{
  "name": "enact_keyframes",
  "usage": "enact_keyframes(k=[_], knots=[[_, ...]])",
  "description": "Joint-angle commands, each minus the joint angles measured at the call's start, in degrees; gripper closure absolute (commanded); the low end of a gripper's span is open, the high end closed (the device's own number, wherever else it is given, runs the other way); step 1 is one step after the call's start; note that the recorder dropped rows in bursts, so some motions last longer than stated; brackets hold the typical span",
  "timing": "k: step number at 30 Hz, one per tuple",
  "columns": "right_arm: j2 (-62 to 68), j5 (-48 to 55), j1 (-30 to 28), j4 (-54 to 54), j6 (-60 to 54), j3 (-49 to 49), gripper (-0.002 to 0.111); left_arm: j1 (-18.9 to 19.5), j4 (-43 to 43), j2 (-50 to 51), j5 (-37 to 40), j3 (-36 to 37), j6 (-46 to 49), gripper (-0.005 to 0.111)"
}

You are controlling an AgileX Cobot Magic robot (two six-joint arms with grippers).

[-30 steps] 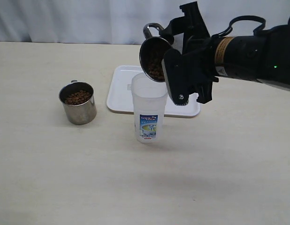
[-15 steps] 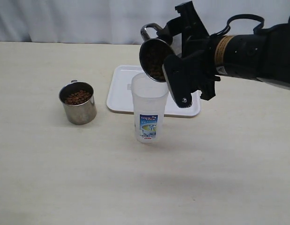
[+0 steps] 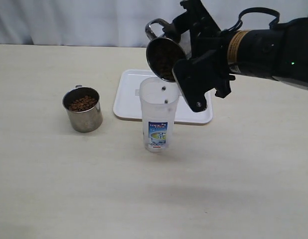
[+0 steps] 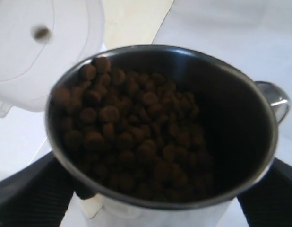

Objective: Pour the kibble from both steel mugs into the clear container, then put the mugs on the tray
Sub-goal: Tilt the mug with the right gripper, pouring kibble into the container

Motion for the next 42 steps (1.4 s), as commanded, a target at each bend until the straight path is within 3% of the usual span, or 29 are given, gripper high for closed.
enact_keyframes(k=[1,42], knots=[[-0.3,-1.3,0.0,-0.1,-1.8,-0.7,0.104,0.2,0.3,-0.2,-0.9,0.2,-0.1,0.107],[1.8,-2.6,0.0,-0.1,-12.0,-2.2,0.104,0.2,0.3,-0.2,-0.9,0.2,-0.1,0.107]])
